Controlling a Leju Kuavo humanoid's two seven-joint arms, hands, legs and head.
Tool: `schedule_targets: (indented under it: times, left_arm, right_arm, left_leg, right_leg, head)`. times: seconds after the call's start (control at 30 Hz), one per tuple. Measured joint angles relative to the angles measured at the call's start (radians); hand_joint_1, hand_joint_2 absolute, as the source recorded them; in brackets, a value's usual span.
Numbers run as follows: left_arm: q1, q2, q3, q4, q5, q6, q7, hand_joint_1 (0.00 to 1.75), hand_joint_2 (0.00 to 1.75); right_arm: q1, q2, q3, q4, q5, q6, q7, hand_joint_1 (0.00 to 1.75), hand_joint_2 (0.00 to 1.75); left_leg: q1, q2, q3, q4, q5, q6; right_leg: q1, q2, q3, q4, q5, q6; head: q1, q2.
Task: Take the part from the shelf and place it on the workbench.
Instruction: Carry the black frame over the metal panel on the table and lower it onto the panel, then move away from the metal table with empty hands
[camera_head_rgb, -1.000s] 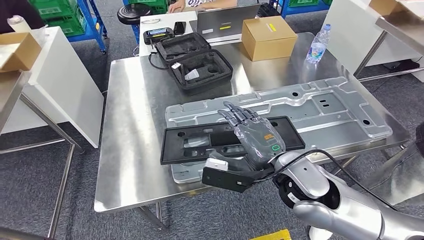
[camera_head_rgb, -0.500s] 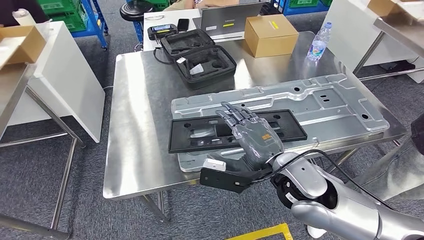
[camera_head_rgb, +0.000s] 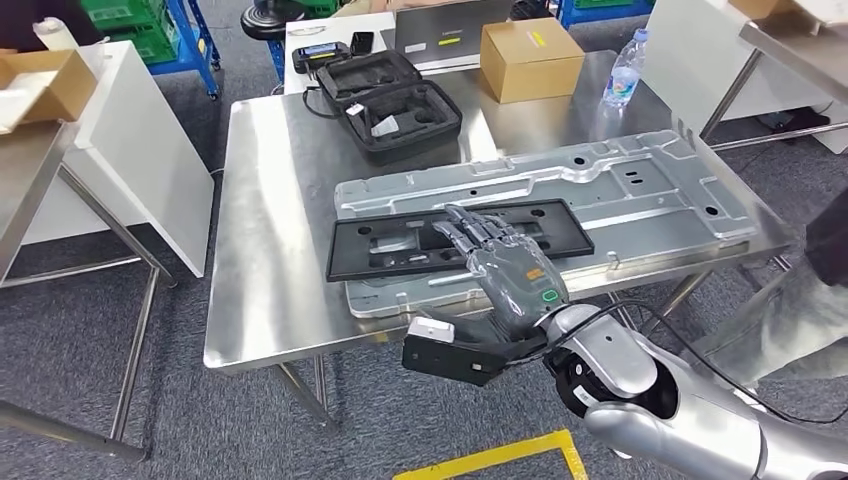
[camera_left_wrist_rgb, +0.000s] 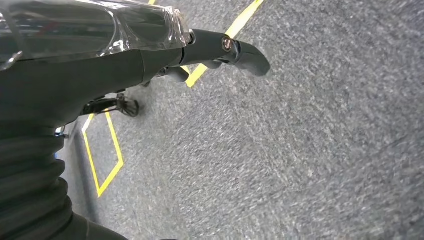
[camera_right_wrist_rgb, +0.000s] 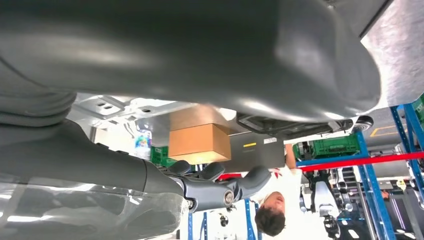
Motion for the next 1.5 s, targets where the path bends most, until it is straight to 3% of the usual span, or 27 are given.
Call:
schedule_targets:
  times: [0.1,0.17,0.2,0.23,0.3,0.33,0.37,0.47,0.53,0.6,0.63,0.67,0.7,0.73,0.8,0.87,0.97,1.0,1.07,1.13,1.17,1.2,1.23,1.3,1.37,1.47,1.5]
  left_arm:
    - [0.001,-0.001,0.000,0.000,0.000,0.000,0.000,0.00,1.75]
    - [0.001,-0.002,0.000,0.000,0.000,0.000,0.000,0.00,1.75]
    - [0.001,-0.002,0.000,0.000,0.000,0.000,0.000,0.00,1.75]
    - [0.000,-0.002,0.000,0.000,0.000,0.000,0.000,0.00,1.75]
    - [-0.004,-0.001,0.000,0.000,0.000,0.000,0.000,0.00,1.75]
    - [-0.005,0.000,0.000,0.000,0.000,0.000,0.000,0.00,1.75]
    - [-0.005,0.001,0.000,0.000,0.000,0.000,0.000,0.00,1.75]
    - [-0.004,0.002,0.000,0.000,0.000,0.000,0.000,0.00,1.75]
    - [-0.006,0.000,0.000,0.000,0.000,0.000,-0.001,0.00,1.75]
    - [-0.005,-0.001,0.000,0.000,0.000,0.000,-0.001,0.00,1.75]
    - [-0.004,-0.002,0.000,0.000,0.000,0.000,-0.002,0.00,1.75]
    - [-0.004,-0.003,0.000,0.000,0.000,0.000,-0.002,0.00,1.75]
    - [-0.004,-0.003,0.000,0.000,0.000,0.000,-0.002,0.00,1.75]
    - [-0.004,-0.004,0.000,0.000,0.000,0.000,-0.003,0.00,1.75]
    - [-0.004,-0.004,0.000,0.000,0.000,0.000,-0.004,0.00,1.75]
    - [-0.004,-0.004,0.000,0.000,0.000,0.001,-0.004,0.00,1.75]
    - [-0.001,-0.004,0.000,0.000,0.000,0.002,-0.004,0.00,1.75]
    - [0.000,-0.005,0.000,0.000,0.000,0.002,-0.004,0.00,1.75]
    - [0.002,-0.007,0.000,0.000,0.000,0.001,-0.004,0.00,1.75]
    - [0.002,-0.008,0.000,0.000,0.000,0.001,-0.004,0.00,1.75]
    - [0.001,-0.008,0.000,0.000,0.000,0.001,-0.004,0.00,1.75]
    - [0.001,-0.009,0.000,0.000,0.000,0.001,-0.005,0.00,1.75]
    - [0.001,-0.009,0.000,0.000,0.000,0.001,-0.005,0.00,1.75]
    - [-0.002,-0.008,0.000,0.000,0.000,0.001,-0.005,0.00,1.75]
    - [-0.006,-0.006,0.000,0.000,0.000,0.002,-0.005,0.00,1.75]
    - [-0.005,-0.006,0.000,0.000,0.000,0.002,-0.005,0.00,1.75]
    - [-0.005,-0.006,0.000,0.000,0.000,0.001,-0.005,0.00,1.75]
  right_arm:
    - [0.000,0.001,0.000,0.000,0.000,0.000,0.000,0.00,0.00]
    - [0.001,0.001,0.001,0.000,0.000,0.000,0.000,0.00,0.00]
    - [0.001,0.001,0.002,0.000,0.000,0.000,0.000,0.00,0.00]
    - [0.001,0.001,0.002,0.000,0.000,0.000,0.000,0.00,0.00]
    - [0.001,0.001,0.001,0.000,0.000,0.000,0.000,0.00,0.00]
    - [0.001,0.001,0.000,0.000,0.000,0.000,0.000,0.00,0.00]
    - [0.001,0.001,0.000,0.000,0.000,0.000,0.001,0.00,0.00]
    - [0.001,0.001,-0.001,0.000,0.000,0.000,0.003,0.00,0.00]
    - [0.001,0.001,-0.001,0.000,0.001,0.000,0.004,0.00,0.00]
    - [0.003,0.000,-0.002,0.001,0.002,0.000,0.005,0.00,0.00]
    - [0.004,-0.001,-0.002,0.001,0.002,0.000,0.005,0.00,0.00]
    - [0.006,-0.001,-0.001,0.001,0.002,0.000,0.005,0.00,0.00]
    - [0.007,-0.001,-0.001,0.001,0.001,0.000,0.005,0.00,0.00]
    - [0.007,-0.001,-0.002,0.001,-0.001,0.000,0.006,0.00,0.00]
    - [0.007,-0.001,-0.004,0.002,-0.007,0.000,0.007,0.00,0.00]
    - [0.006,-0.001,-0.008,0.002,-0.011,-0.001,0.008,0.00,0.00]
    - [0.009,-0.001,-0.010,0.004,-0.017,-0.001,0.008,0.00,0.00]
    - [0.010,0.000,-0.010,0.005,-0.018,-0.001,0.008,0.00,0.00]
    - [0.010,0.000,-0.011,0.005,-0.019,-0.001,0.008,0.00,0.00]
    - [0.011,0.000,-0.012,0.006,-0.019,-0.001,0.008,0.00,0.00]
    - [0.013,0.000,-0.012,0.007,-0.019,-0.001,0.008,0.00,0.00]
    - [0.014,0.000,-0.012,0.008,-0.019,-0.001,0.008,0.00,0.00]
    - [0.015,0.000,-0.012,0.009,-0.019,-0.001,0.008,0.00,0.00]
    - [0.015,0.001,-0.012,0.011,-0.018,-0.001,0.008,0.00,0.00]
    - [0.014,0.002,-0.013,0.011,-0.018,-0.002,0.008,0.00,0.00]
    - [0.014,0.002,-0.014,0.014,-0.018,-0.002,0.008,0.00,0.00]
    - [0.015,0.002,-0.014,0.014,-0.018,-0.002,0.008,0.00,0.00]
  left_leg:
    - [0.005,0.000,-0.065,0.192,-0.135,-0.014]
    - [0.005,0.000,-0.076,0.277,-0.168,-0.016]
    - [0.005,0.000,-0.053,0.260,-0.155,-0.013]
    - [0.003,0.000,-0.010,0.203,-0.131,-0.008]
    - [-0.004,0.000,0.096,0.039,-0.088,0.009]
    - [-0.008,0.001,0.132,-0.019,-0.077,0.016]
    - [-0.012,0.001,0.150,-0.053,-0.072,0.021]
    - [-0.012,0.003,0.144,-0.071,-0.051,0.031]
    - [-0.005,0.006,0.130,-0.078,-0.029,0.042]
    - [-0.004,0.007,0.107,-0.078,-0.010,0.046]
    - [-0.004,0.008,0.096,-0.077,-0.001,0.045]
    - [-0.003,0.008,0.083,-0.077,0.008,0.044]
    - [-0.002,0.008,0.071,-0.075,0.016,0.042]
    - [0.000,0.008,0.060,-0.072,0.024,0.038]
    - [0.002,0.008,0.036,-0.059,0.034,0.029]
    - [0.000,0.007,0.018,-0.044,0.043,0.017]
    - [0.005,0.006,-0.001,-0.036,0.057,-0.002]
    - [0.008,0.006,-0.011,-0.020,0.040,-0.007]
    - [0.013,0.006,-0.046,0.072,-0.042,-0.015]
    - [0.013,0.006,-0.086,0.216,-0.129,-0.020]
    - [0.013,0.006,-0.092,0.264,-0.145,-0.020]
    - [0.012,0.006,-0.081,0.278,-0.140,-0.019]
    - [0.011,0.006,-0.052,0.251,-0.119,-0.015]
    - [0.003,0.005,0.050,0.111,-0.076,0.002]
    - [-0.007,0.005,0.132,-0.022,-0.067,0.020]
    - [-0.012,0.005,0.144,-0.070,-0.059,0.029]
    - [-0.011,0.006,0.139,-0.074,-0.049,0.032]
  right_leg:
    - [0.000,-0.001,-0.033,0.000,0.026,-0.012]
    - [0.002,-0.001,-0.055,0.000,0.043,-0.012]
    - [0.003,-0.001,-0.065,0.001,0.051,-0.012]
    - [0.004,-0.001,-0.073,0.001,0.058,-0.011]
    - [0.008,0.000,-0.084,0.001,0.071,-0.007]
    - [0.008,-0.001,-0.088,0.000,0.078,-0.003]
    - [0.008,-0.001,-0.090,-0.001,0.085,0.002]
    - [0.006,-0.001,-0.100,0.000,0.094,0.018]
    - [0.005,0.000,-0.124,0.057,0.035,0.028]
    - [0.001,0.000,-0.167,0.196,-0.064,0.037]
    - [-0.001,0.000,-0.185,0.264,-0.095,0.041]
    - [-0.004,0.000,-0.190,0.309,-0.105,0.045]
    - [-0.006,0.000,-0.176,0.314,-0.092,0.049]
    - [-0.009,0.000,-0.142,0.279,-0.065,0.052]
    - [-0.016,0.000,-0.034,0.132,-0.026,0.059]
    - [-0.015,0.003,0.032,0.023,-0.029,0.055]
    - [-0.008,0.003,0.021,0.005,-0.025,0.028]
    - [-0.007,0.002,0.012,0.005,-0.017,0.017]
    - [-0.008,0.000,-0.008,0.004,0.001,-0.001]
    - [-0.005,0.000,-0.033,0.005,0.019,-0.007]
    - [-0.004,0.000,-0.045,0.005,0.028,-0.008]
    - [-0.002,0.000,-0.056,0.005,0.037,-0.008]
    - [0.000,0.000,-0.066,0.006,0.045,-0.008]
    - [0.002,0.000,-0.081,0.006,0.059,-0.005]
    - [0.003,-0.002,-0.090,0.006,0.074,0.003]
    - [-0.002,-0.004,-0.100,0.003,0.093,0.020]
    - [-0.002,-0.003,-0.107,0.012,0.081,0.026]
  head:
    - [-0.003,0.000]
    - [-0.003,0.000]
    - [-0.003,0.000]
    - [-0.003,0.000]
    - [-0.003,0.000]
    - [-0.002,0.000]
    - [-0.002,0.000]
    - [-0.003,0.000]
    - [-0.002,0.000]
    - [0.001,0.000]
    - [0.001,0.000]
    - [0.001,0.000]
    - [0.002,0.000]
    - [0.002,0.000]
    - [0.002,0.000]
    - [0.003,0.000]
    - [0.001,0.000]
    - [0.001,0.000]
    - [-0.001,0.000]
    - [-0.002,0.000]
    - [-0.002,0.000]
    - [-0.003,0.000]
    - [-0.003,0.000]
    - [-0.003,0.000]
    - [-0.002,0.000]
    - [-0.002,0.000]
    - [-0.002,0.000]
